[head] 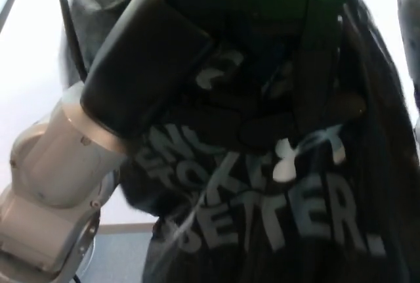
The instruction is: A plastic bag is kept infront of the robot in the middle of the desk and the robot uses both its hands to grab it from the top and lifts it up and then releases it.
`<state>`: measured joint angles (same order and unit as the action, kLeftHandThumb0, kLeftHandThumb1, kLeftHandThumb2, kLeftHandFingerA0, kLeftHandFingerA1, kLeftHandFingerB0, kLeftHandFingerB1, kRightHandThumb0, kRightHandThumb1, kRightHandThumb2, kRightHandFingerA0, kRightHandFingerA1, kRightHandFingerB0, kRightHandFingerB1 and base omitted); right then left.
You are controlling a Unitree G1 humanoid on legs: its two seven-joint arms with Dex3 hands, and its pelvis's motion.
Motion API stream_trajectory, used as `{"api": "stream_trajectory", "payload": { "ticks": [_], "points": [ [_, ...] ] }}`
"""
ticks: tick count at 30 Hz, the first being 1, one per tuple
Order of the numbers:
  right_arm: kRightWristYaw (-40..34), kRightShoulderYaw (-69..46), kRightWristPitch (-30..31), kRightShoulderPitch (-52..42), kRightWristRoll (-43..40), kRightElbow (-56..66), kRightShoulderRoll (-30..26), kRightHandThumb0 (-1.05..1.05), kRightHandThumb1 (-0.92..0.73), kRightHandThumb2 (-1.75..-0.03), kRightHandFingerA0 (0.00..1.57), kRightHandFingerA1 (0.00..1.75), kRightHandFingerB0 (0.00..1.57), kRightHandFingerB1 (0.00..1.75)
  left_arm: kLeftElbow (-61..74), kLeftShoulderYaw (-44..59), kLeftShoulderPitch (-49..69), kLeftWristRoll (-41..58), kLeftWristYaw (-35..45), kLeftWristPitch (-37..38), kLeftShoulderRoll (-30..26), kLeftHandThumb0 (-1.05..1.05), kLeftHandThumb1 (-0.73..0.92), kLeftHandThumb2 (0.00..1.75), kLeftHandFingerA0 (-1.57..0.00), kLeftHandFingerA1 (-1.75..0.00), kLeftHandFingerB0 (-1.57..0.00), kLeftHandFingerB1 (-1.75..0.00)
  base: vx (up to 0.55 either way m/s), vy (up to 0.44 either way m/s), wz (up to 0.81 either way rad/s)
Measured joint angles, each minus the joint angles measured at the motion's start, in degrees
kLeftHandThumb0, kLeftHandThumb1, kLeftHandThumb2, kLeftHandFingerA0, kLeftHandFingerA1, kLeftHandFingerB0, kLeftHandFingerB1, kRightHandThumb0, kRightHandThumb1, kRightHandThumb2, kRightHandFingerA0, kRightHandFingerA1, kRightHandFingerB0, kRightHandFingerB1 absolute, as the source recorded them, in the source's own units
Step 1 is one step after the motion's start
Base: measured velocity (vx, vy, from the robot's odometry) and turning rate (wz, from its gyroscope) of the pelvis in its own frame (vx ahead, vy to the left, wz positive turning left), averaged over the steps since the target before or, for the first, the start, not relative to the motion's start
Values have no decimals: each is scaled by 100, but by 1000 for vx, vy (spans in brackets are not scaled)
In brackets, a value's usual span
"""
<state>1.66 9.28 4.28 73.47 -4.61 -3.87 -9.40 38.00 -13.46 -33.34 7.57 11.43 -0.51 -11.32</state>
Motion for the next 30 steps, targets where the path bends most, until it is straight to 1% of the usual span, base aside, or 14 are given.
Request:
{"api": "stream_trajectory", "payload": {
  "ticks": [1,2,4,5,6,7,13,14,15,16,25,28,29,30],
  "points": [
    [-2,70,-4,118,35,-245,-58,10,-34,-83,119,140,94,125,-37,15,-4,-6,0,-1,-8,-16,60,56,-85,-175,-66,-174,0,0,0],
    [-2,108,-6,181,51,-364,-89,8,-39,-72,85,175,60,175,-54,20,-6,-8,0,-1,-13,-13,60,56,-85,-175,-65,-175,0,0,0],
    [-2,252,-12,430,118,-868,-219,13,-47,-62,83,175,58,175,-124,48,-9,-21,0,-4,-28,-13,61,56,-84,-175,-65,-175,0,0,0],
    [-3,340,-18,567,158,-1160,-290,10,-33,-80,123,138,97,124,-177,63,-10,-28,1,-4,-37,-19,62,55,-82,-175,-63,-175,0,0,0],
    [-3,383,-20,631,179,-1290,-328,10,-33,-80,123,138,97,124,-204,68,-10,-30,1,-5,-39,-19,62,55,-82,-175,-63,-175,0,0,0],
    [-5,462,-23,774,224,-1591,-409,6,-44,-63,86,175,61,173,-263,69,-10,-35,7,-6,-42,-18,61,56,-82,-175,-64,-175,0,0,0],
    [-85,793,-15,1410,457,-2970,-766,4,-44,-64,83,175,63,161,-309,-4,-58,-41,88,-3,-45,-14,60,56,-82,-175,-66,-175,0,0,0],
    [-111,847,-14,1546,509,-3267,-844,6,-32,-82,120,135,97,123,-310,-30,-67,-41,111,-3,-46,-15,60,56,-82,-175,-65,-175,0,0,0],
    [-130,886,-12,1660,546,-3490,-904,6,-32,-82,120,135,97,123,-309,-53,-73,-41,131,-3,-47,-15,60,56,-82,-175,-65,-175,0,0,0],
    [-160,932,-11,1809,599,-3768,-979,1,-45,-64,84,175,65,147,-309,-85,-80,-43,154,-3,-49,-13,61,56,-82,-175,-66,-175,0,0,0],
    [-557,1193,-5,3032,1095,-5860,-1605,-5,-53,-60,86,175,65,175,-300,-250,-147,-56,424,-2,-287,-17,64,56,-80,-175,-63,-175,0,0,0],
    [-790,1217,-5,3376,1255,-6338,-1812,-4,-59,-56,88,174,70,153,-299,-297,-164,-55,522,-2,-382,-14,62,56,-80,-175,-62,-175,0,0,0],
    [-866,1217,-5,3480,1308,-6478,-1875,-19,-55,-60,88,161,78,100,-300,-313,-171,-55,556,-2,-409,-15,62,55,-77,-175,-61,-175,0,0,0],
    [-941,1208,-5,3580,1355,-6603,-1941,-19,-54,-59,91,157,81,92,-300,-331,-179,-55,588,-2,-428,-15,63,56,-80,-175,-62,-175,0,0,0]
  ]
}}
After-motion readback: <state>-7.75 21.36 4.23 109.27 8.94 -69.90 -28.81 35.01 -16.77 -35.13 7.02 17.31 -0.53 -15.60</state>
